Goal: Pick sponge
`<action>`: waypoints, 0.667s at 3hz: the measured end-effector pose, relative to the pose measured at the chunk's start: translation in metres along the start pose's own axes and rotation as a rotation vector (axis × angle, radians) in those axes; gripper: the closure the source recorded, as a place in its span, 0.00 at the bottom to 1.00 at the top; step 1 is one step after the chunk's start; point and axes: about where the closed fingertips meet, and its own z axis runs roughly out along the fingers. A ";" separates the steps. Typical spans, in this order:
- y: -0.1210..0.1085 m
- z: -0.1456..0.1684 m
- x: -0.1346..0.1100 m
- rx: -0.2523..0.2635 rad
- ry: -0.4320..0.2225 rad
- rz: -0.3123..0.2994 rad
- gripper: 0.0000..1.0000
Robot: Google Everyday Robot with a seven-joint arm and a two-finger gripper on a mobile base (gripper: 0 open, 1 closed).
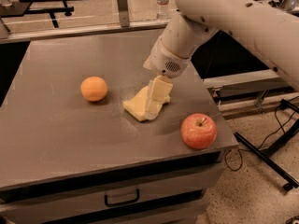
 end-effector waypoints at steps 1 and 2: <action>-0.003 0.020 -0.001 -0.021 0.001 0.011 0.00; -0.003 0.033 0.005 -0.026 0.005 0.029 0.14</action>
Offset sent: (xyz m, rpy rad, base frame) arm 0.0093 0.0075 -0.0470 -0.0067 0.0476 -0.0422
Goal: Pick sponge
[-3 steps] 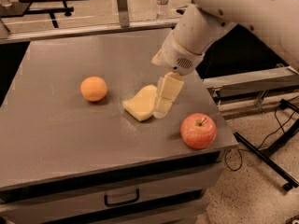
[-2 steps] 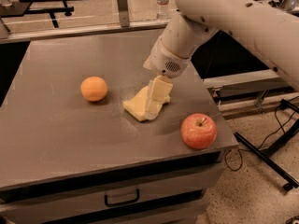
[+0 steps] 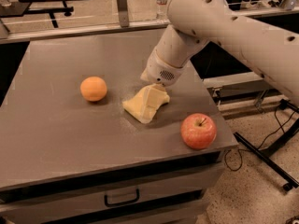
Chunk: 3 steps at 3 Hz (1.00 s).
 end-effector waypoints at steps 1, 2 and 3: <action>-0.001 0.005 0.006 0.005 -0.002 0.019 0.37; -0.004 0.001 0.008 0.021 -0.025 0.034 0.61; -0.012 -0.021 -0.001 0.041 -0.053 0.015 0.85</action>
Offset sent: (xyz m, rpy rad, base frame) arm 0.0107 -0.0127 0.0054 0.0647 -0.0209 -0.0677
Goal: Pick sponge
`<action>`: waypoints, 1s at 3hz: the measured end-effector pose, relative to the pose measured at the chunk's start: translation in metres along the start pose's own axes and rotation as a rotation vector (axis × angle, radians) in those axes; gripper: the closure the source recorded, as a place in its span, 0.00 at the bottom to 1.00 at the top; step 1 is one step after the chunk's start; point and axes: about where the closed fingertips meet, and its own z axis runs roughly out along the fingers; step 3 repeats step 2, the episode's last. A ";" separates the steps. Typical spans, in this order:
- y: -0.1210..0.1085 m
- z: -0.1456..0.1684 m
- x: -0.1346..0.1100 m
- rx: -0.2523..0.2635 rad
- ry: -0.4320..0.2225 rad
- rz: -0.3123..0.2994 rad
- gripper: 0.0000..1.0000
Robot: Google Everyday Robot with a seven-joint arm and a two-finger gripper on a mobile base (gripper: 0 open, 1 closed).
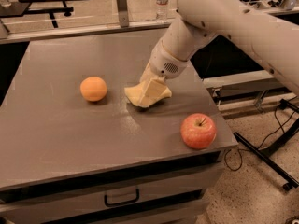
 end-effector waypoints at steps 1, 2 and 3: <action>-0.011 -0.033 -0.015 0.030 -0.043 -0.032 1.00; -0.015 -0.043 -0.021 0.045 -0.055 -0.040 1.00; -0.015 -0.043 -0.021 0.045 -0.055 -0.040 1.00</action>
Offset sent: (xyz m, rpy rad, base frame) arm 0.0077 -0.0027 0.0365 0.0397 -0.0415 0.0169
